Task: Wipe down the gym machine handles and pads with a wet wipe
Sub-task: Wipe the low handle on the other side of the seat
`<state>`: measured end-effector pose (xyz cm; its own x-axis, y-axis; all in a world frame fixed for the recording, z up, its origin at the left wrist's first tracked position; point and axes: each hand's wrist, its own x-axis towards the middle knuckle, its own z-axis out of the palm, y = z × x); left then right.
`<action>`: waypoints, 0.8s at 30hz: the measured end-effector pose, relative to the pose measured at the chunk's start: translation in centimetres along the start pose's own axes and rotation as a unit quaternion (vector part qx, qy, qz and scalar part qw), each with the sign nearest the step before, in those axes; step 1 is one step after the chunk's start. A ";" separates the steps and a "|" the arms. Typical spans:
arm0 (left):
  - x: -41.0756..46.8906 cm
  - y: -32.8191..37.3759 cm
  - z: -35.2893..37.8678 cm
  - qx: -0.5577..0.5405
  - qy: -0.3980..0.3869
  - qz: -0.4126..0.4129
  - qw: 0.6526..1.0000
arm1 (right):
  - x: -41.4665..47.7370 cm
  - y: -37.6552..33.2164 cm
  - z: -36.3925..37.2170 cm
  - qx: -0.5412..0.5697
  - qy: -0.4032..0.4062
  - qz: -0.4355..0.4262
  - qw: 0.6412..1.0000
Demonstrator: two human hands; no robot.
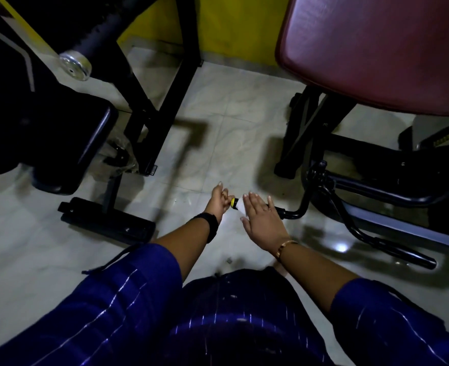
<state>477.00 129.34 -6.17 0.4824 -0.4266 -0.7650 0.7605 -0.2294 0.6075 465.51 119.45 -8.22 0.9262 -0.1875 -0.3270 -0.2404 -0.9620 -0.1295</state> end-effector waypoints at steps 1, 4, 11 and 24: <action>0.0 0.2 0.0 -0.015 -0.001 0.001 1.000 | 1.0 -0.4 -0.4 0.019 0.006 0.016 1.000; 0.0 0.6 -0.3 -0.054 -0.001 -0.011 0.998 | 3.2 -1.6 -1.8 0.034 0.015 0.011 0.999; 0.1 0.9 -0.9 -0.079 -0.025 -0.045 0.996 | 0.4 -1.5 0.8 -0.030 0.106 -0.066 0.992; 0.4 0.9 -1.0 -0.029 -0.020 -0.054 0.998 | 4.4 -1.3 -1.2 0.130 0.022 0.066 0.989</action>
<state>478.32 129.84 -6.11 0.3805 -0.4366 -0.8152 0.8311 -0.2251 0.5085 470.28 119.63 -8.40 0.8925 -0.3211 -0.3167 -0.4205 -0.8463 -0.3271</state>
